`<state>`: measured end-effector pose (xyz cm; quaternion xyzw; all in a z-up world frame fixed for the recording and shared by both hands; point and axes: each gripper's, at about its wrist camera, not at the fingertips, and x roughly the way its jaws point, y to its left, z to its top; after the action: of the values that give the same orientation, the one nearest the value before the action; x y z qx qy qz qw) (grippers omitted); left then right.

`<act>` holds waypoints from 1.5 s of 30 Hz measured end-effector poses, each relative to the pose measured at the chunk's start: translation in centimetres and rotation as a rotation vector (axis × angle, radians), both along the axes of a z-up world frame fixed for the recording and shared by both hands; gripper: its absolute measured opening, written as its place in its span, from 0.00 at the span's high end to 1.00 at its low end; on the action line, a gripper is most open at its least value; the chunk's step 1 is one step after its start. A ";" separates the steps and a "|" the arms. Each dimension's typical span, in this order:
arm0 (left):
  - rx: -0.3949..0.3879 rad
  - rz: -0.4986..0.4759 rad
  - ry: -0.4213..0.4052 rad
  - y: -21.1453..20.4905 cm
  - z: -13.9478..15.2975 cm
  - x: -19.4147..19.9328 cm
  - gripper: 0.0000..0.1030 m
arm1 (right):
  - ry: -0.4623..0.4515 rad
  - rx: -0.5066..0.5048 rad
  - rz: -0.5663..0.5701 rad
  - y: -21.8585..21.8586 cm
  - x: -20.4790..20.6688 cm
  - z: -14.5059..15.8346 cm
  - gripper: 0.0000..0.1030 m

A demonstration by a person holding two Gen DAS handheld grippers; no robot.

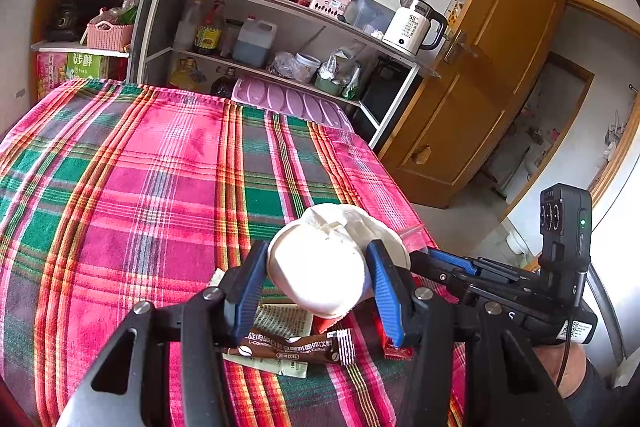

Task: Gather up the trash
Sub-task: 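Carry the carton, cup and packet over the bin and open both tools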

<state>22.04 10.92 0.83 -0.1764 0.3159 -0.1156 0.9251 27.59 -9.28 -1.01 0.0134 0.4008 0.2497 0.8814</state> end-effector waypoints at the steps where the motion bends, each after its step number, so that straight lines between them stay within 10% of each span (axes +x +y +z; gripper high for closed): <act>1: 0.005 0.000 -0.003 -0.2 0.1 -0.3 0.49 | -0.003 0.002 -0.002 -0.3 -0.3 0.2 0.74; 45: 0.149 -0.375 0.047 -26.0 -0.9 -0.5 0.49 | 0.049 0.090 -0.418 -24.9 -9.5 -2.4 0.74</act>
<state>21.51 -15.09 -0.03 -0.0481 0.3726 -0.2581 0.8901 18.04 -34.17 -3.38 0.1417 0.3990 0.0788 0.9025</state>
